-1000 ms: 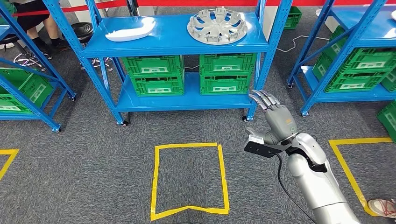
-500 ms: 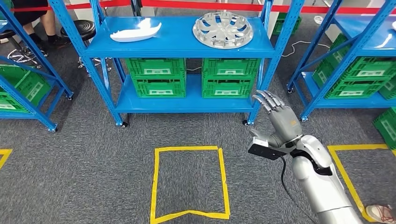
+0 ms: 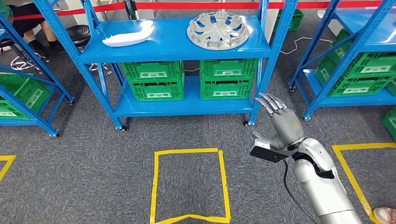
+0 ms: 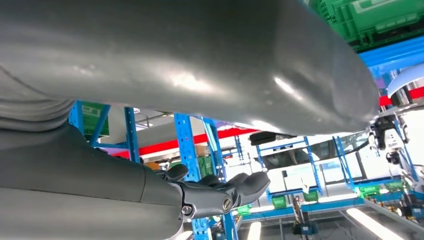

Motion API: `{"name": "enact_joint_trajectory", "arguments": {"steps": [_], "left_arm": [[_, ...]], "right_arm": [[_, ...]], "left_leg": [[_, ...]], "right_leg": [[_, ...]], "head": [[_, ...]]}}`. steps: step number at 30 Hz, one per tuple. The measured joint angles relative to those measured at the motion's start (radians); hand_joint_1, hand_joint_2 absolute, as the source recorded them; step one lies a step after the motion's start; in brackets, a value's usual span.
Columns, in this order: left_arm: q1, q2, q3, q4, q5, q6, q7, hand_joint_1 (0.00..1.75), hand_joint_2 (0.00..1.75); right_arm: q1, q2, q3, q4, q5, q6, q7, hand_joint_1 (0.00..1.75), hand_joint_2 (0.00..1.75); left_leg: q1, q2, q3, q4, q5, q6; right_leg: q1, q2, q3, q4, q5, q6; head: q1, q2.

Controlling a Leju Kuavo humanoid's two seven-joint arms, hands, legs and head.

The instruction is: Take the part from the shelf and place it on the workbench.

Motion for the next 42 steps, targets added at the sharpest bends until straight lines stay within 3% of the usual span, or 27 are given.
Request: {"name": "enact_joint_trajectory", "arguments": {"steps": [2, 3, 5, 7, 8, 12, 14, 16, 17, 18, 20, 22, 24, 26, 28, 31, 32, 33, 34, 37, 39, 42], "left_arm": [[0.001, 0.000, 0.000, 0.001, -0.003, 0.000, 0.002, 0.00, 0.00], [0.002, 0.000, 0.000, 0.001, -0.004, 0.000, 0.002, 0.00, 0.00], [0.002, 0.000, 0.000, 0.001, -0.005, 0.000, 0.001, 0.00, 0.00], [-0.001, 0.001, 0.000, 0.001, -0.006, 0.000, 0.000, 0.00, 0.00], [-0.002, 0.000, 0.000, 0.002, -0.006, 0.000, 0.000, 0.00, 0.00], [-0.002, -0.003, 0.000, 0.001, -0.008, -0.001, 0.001, 0.00, 0.00], [-0.003, -0.003, 0.000, 0.000, -0.009, -0.001, 0.002, 0.00, 0.00], [-0.005, -0.002, 0.000, 0.000, -0.010, -0.001, 0.003, 0.00, 0.00], [-0.005, -0.003, 0.000, 0.001, -0.010, -0.001, 0.003, 0.00, 0.00], [-0.004, -0.003, 0.000, 0.001, -0.010, -0.002, 0.003, 0.00, 0.00], [-0.003, -0.003, 0.000, 0.001, -0.010, -0.002, 0.003, 0.00, 0.00], [-0.004, -0.003, 0.000, 0.001, -0.009, -0.003, 0.002, 0.00, 0.00], [-0.003, -0.003, 0.000, 0.001, -0.009, -0.004, 0.001, 0.00, 0.00], [-0.003, -0.003, 0.000, 0.001, -0.010, -0.004, 0.001, 0.00, 0.00], [-0.004, -0.002, 0.000, 0.000, -0.012, -0.004, 0.002, 0.00, 0.00], [-0.004, -0.003, 0.000, 0.001, -0.015, -0.007, 0.005, 0.00, 0.00], [-0.003, -0.003, 0.000, 0.001, -0.016, -0.008, 0.007, 0.00, 0.00], [-0.001, -0.003, 0.000, 0.001, -0.016, -0.009, 0.009, 0.00, 0.00], [0.000, -0.003, 0.001, 0.002, -0.016, -0.009, 0.010, 0.00, 0.00], [-0.001, -0.001, 0.001, 0.002, -0.015, -0.009, 0.010, 0.00, 0.00], [-0.001, -0.001, 0.002, 0.002, -0.016, -0.009, 0.010, 0.00, 0.00], [0.001, -0.003, 0.002, 0.002, -0.016, -0.009, 0.010, 0.00, 0.00]], "right_arm": [[0.003, 0.000, -0.001, 0.000, 0.000, 0.000, 0.000, 0.00, 0.00], [0.004, 0.000, -0.001, 0.000, 0.000, 0.000, 0.000, 0.00, 0.00], [0.004, 0.000, -0.001, 0.000, 0.001, 0.000, -0.001, 0.00, 0.00], [0.002, 0.000, -0.002, 0.000, 0.002, 0.000, -0.002, 0.00, 0.00], [0.001, 0.000, -0.002, 0.000, 0.002, 0.000, -0.003, 0.00, 0.00], [-0.005, -0.001, -0.003, 0.000, 0.003, 0.000, -0.003, 0.00, 0.00], [-0.010, -0.003, -0.004, 0.000, 0.003, 0.001, -0.002, 0.00, 0.00], [-0.012, -0.004, -0.005, 0.001, 0.003, 0.001, -0.002, 0.00, 0.00], [-0.010, -0.004, -0.005, 0.001, 0.003, 0.001, -0.002, 0.00, 0.00], [-0.009, -0.004, -0.005, 0.001, 0.003, 0.002, -0.002, 0.00, 0.00], [-0.009, -0.004, -0.005, 0.001, 0.003, 0.002, -0.002, 0.00, 0.00], [-0.010, -0.005, -0.006, 0.001, 0.003, 0.001, -0.002, 0.00, 0.00], [-0.008, -0.005, -0.006, 0.001, 0.003, 0.000, -0.002, 0.00, 0.00], [-0.008, -0.005, -0.007, 0.000, 0.003, -0.001, -0.001, 0.00, 0.00], [-0.009, -0.005, -0.007, -0.005, 0.003, 0.000, 0.001, 0.00, 0.00], [-0.011, -0.005, -0.007, -0.011, 0.003, 0.003, 0.007, 0.00, 0.00], [-0.010, -0.005, -0.007, -0.011, 0.003, 0.004, 0.008, 0.00, 0.00], [-0.010, -0.005, -0.007, -0.011, 0.003, 0.005, 0.010, 0.00, 0.00], [-0.010, -0.005, -0.007, -0.011, 0.003, 0.006, 0.011, 0.00, 0.00], [-0.011, -0.004, -0.007, -0.012, 0.009, 0.006, 0.016, 0.00, 0.00], [-0.013, -0.003, -0.006, -0.015, 0.016, 0.007, 0.021, 0.00, 0.00], [-0.017, -0.004, -0.005, -0.021, 0.024, 0.012, 0.031, 0.00, 0.00]], "left_leg": [[0.001, 0.000, -0.064, 0.099, -0.019, -0.002], [0.001, 0.000, -0.072, 0.098, 0.000, -0.001], [0.000, 0.000, -0.032, -0.011, 0.083, 0.005], [-0.003, 0.000, 0.020, -0.129, 0.131, 0.013], [-0.004, -0.001, 0.033, -0.157, 0.134, 0.018], [-0.003, -0.002, 0.047, -0.176, 0.128, 0.043], [0.001, -0.001, 0.057, -0.183, 0.127, 0.053], [0.001, -0.001, 0.060, -0.183, 0.123, 0.057], [0.000, -0.001, 0.061, -0.182, 0.120, 0.058], [0.000, -0.001, 0.064, -0.182, 0.117, 0.058], [0.001, -0.002, 0.072, -0.179, 0.109, 0.054], [-0.002, -0.003, 0.078, -0.175, 0.099, 0.044], [-0.005, -0.004, 0.080, -0.175, 0.093, 0.033], [-0.004, -0.003, 0.083, -0.178, 0.089, 0.021], [-0.003, -0.001, 0.072, -0.146, 0.069, 0.009], [-0.001, 0.000, -0.023, 0.032, -0.006, 0.000], [0.000, 0.000, -0.055, 0.084, -0.017, -0.002], [0.000, 0.000, -0.073, 0.103, -0.010, -0.001], [0.000, 0.000, -0.069, 0.082, 0.017, 0.000], [-0.003, 0.000, 0.012, -0.107, 0.117, 0.013], [-0.006, -0.001, 0.041, -0.170, 0.130, 0.022], [-0.007, -0.002, 0.049, -0.179, 0.129, 0.040]], "right_leg": [[0.001, 0.001, 0.006, 0.001, -0.006, -0.003], [0.002, 0.002, 0.011, 0.001, -0.010, -0.003], [0.002, 0.003, 0.025, 0.002, -0.020, 0.002], [0.005, 0.004, 0.034, 0.004, -0.030, 0.012], [0.006, 0.004, 0.035, 0.003, -0.033, 0.018], [0.005, 0.002, 0.035, 0.011, -0.045, 0.041], [0.003, 0.001, -0.005, 0.093, -0.084, 0.050], [0.002, 0.001, -0.082, 0.223, -0.129, 0.057], [0.002, 0.001, -0.112, 0.265, -0.133, 0.058], [0.001, 0.001, -0.125, 0.271, -0.117, 0.059], [-0.001, 0.000, -0.095, 0.173, -0.040, 0.059], [0.000, -0.001, -0.041, 0.051, 0.010, 0.052], [0.004, 0.000, -0.022, 0.009, 0.012, 0.040], [0.004, 0.002, -0.018, 0.005, 0.012, 0.026], [0.000, 0.002, -0.010, 0.000, 0.011, 0.012], [-0.001, 0.000, -0.002, -0.001, 0.005, 0.000], [0.000, 0.000, -0.001, -0.001, 0.003, -0.001], [0.001, 0.001, 0.002, -0.001, 0.000, -0.002], [0.001, 0.001, 0.005, 0.000, -0.002, -0.001], [0.003, 0.002, 0.020, 0.001, -0.014, 0.009], [0.006, 0.002, 0.023, 0.001, -0.019, 0.021], [0.005, 0.002, 0.026, 0.000, -0.025, 0.040]], "head": [[0.000, 0.000], [0.000, 0.000], [0.000, 0.000], [0.000, 0.000], [0.000, 0.000], [0.003, 0.000], [0.006, 0.000], [0.007, 0.000], [0.007, 0.000], [0.007, 0.000], [0.007, 0.000], [0.007, 0.000], [0.007, 0.000], [0.007, 0.000], [0.005, 0.000], [0.002, 0.000], [0.002, 0.000], [0.002, 0.000], [0.002, 0.000], [0.002, 0.000], [0.003, 0.000], [0.003, 0.000]]}}
